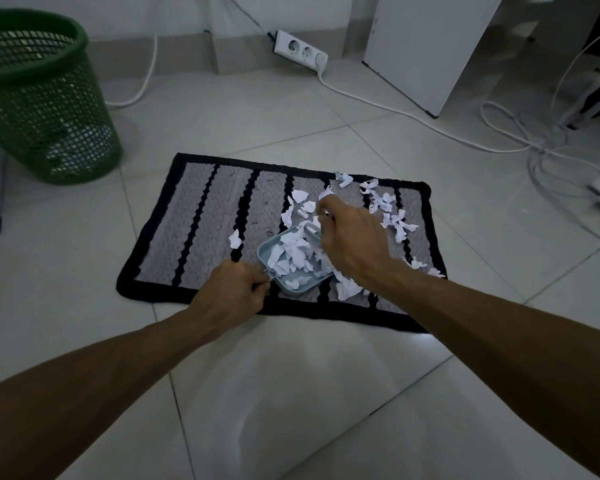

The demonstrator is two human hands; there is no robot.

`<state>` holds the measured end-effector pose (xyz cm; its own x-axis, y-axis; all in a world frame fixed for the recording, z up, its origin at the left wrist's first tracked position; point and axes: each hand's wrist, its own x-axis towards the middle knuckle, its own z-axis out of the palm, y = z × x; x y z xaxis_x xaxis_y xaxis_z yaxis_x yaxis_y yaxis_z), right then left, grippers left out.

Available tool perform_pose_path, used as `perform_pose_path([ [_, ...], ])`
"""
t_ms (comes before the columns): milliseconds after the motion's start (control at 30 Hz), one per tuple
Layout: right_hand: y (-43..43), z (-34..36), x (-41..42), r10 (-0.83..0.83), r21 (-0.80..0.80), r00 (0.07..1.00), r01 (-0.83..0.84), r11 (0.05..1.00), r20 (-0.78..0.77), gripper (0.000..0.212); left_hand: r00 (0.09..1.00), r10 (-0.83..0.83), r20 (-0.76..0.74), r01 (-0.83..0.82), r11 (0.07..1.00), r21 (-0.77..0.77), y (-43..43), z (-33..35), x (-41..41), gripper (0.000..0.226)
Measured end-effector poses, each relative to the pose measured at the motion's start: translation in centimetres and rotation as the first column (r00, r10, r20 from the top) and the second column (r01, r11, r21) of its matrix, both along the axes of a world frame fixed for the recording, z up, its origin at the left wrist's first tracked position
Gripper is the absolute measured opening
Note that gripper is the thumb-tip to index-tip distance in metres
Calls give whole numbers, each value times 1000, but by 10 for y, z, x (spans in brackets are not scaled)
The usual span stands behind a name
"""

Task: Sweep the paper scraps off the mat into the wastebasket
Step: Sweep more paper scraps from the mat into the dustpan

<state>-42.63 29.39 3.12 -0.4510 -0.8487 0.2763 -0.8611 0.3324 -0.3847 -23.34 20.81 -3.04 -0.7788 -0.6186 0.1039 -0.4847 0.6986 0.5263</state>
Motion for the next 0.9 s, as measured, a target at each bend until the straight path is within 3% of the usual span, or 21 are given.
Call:
perform_pose_path([
  [267,-23,32,-25,-38,-174,997,50,984,70,15,997,80,14,-80,997,-17,1,4,11,20],
  [433,-49,26,-56,-63,-151,996,71,986,60,16,991,131,5,-131,991,3,-7,2,17,20],
  [633,-54,9,-54,74,19,993,-76,997,91,16,990,140,-6,-140,990,-14,-9,-1,16,22],
  [767,-44,1,-21,236,13,970,-237,971,51,12,988,152,6,-152,988,-30,-10,0,16,19],
  [900,-37,15,-5,260,-15,963,-260,966,74,8,987,160,16,-160,986,-37,-10,-1,14,19],
])
